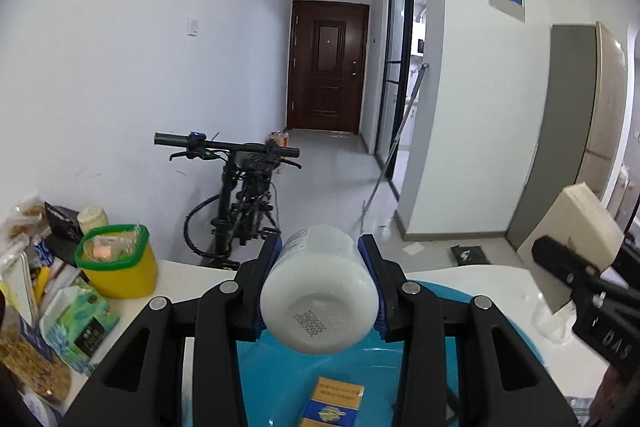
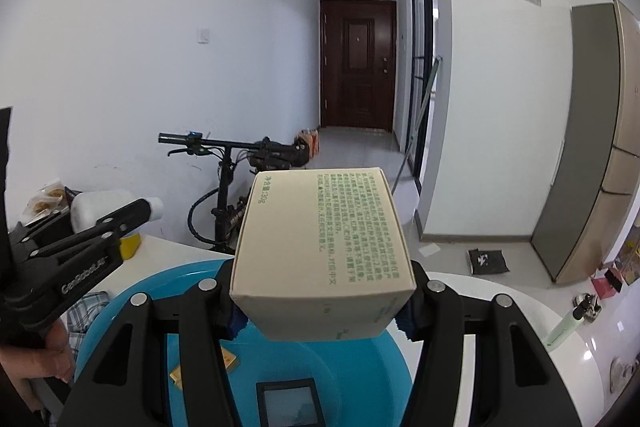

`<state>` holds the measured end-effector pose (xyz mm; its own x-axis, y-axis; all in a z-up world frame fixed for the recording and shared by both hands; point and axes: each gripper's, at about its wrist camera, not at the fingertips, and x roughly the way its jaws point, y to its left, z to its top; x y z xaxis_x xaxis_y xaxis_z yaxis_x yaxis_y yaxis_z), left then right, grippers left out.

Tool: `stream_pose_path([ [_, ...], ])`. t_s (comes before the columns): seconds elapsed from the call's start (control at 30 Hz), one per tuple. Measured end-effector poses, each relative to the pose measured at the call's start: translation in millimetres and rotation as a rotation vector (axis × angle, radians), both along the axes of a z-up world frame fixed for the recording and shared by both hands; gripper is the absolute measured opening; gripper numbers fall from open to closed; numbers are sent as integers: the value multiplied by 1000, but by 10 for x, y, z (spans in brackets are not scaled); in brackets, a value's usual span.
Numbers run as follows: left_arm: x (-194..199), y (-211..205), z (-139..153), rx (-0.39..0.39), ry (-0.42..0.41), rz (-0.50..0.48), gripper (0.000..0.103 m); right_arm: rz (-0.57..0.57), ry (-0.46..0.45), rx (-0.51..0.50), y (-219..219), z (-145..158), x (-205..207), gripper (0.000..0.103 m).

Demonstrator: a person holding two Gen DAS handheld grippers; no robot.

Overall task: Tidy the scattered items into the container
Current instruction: 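Lower the white bottle into the basin with the left gripper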

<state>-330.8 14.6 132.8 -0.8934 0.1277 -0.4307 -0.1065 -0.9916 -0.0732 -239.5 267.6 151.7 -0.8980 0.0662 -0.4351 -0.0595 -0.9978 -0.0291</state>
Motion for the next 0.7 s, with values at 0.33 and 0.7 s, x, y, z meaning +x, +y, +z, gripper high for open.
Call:
stream_pose_path([
  [0.33, -157, 46, 50, 1, -145, -23, 42, 55, -117, -43, 70, 149, -205, 55],
  [0.7, -395, 215, -79, -136, -504, -66, 42, 116, -437, -84, 167, 187, -412, 55],
])
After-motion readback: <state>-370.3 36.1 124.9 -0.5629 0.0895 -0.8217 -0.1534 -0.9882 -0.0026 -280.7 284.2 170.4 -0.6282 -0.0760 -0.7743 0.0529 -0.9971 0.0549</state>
